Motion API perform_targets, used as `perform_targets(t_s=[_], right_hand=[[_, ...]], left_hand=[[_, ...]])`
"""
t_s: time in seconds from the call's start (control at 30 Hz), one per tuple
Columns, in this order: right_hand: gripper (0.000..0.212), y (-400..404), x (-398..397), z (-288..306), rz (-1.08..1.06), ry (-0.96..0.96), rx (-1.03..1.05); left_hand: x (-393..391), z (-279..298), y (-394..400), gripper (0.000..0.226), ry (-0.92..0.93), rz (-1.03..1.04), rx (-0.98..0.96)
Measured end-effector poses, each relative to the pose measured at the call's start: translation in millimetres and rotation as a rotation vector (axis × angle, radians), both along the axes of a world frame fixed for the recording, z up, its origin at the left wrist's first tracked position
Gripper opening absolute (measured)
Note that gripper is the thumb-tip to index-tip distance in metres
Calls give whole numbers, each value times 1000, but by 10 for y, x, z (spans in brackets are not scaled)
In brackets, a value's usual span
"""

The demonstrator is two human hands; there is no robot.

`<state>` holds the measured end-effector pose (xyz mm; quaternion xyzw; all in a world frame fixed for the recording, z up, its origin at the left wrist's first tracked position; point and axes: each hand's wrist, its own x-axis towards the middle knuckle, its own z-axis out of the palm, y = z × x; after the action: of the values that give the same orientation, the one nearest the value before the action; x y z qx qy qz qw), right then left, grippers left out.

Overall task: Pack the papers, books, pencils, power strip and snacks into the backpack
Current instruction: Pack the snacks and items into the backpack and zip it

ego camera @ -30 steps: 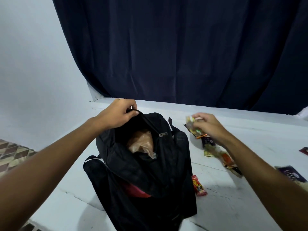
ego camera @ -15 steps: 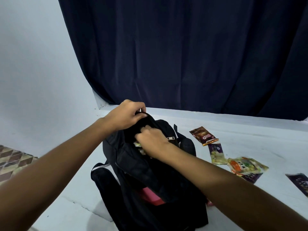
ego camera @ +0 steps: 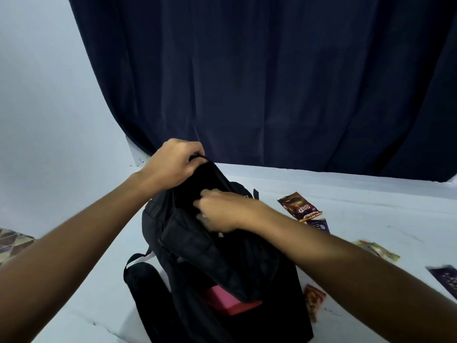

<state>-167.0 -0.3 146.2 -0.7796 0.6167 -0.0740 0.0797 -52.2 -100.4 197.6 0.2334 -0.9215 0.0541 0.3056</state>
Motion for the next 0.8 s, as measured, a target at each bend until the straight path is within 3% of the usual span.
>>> perform_targets(t_s=[0.07, 0.13, 0.2, 0.23, 0.3, 0.4, 0.53, 0.63, 0.7, 0.73, 0.8], right_hand=[[30, 124, -217, 195, 72, -520, -117], [33, 128, -652, 256, -93, -874, -407], [31, -19, -1293, -41, -380, -776, -543], [29, -147, -1624, -301, -510, -623, -463], [32, -270, -2159, -926, -695, -331, -84], [61, -202, -2482, -1619, -792, -122, 214], [46, -173, -2429, -1888, -796, 106, 78], [36, -263, -2365, -1806, -883, -43, -61], [25, -317, -2279, -1587, -934, -328, -158], [29, -327, -2199, -1417, -929, -494, -228], [28, -341, -1994, -987, -815, -781, -413]], left_hand=[[4, 21, -50, 7, 8, -1, 29], [-6, 50, -84, 5, -2, -12, 50], [-36, 56, -99, 5, -18, -27, 68], [-46, 56, -106, 5, -16, -32, 78], [-50, 43, -124, 6, -9, -29, 90], [-48, 24, -140, 8, -1, -20, 109], [-94, 21, -148, 10, -3, -24, 128], [-106, 8, -121, 11, -18, -19, 147], [-95, -4, -108, 11, -20, -18, 151], [-88, -9, -102, 12, -24, -16, 154], [-78, -6, -100, 13, -30, -10, 158]])
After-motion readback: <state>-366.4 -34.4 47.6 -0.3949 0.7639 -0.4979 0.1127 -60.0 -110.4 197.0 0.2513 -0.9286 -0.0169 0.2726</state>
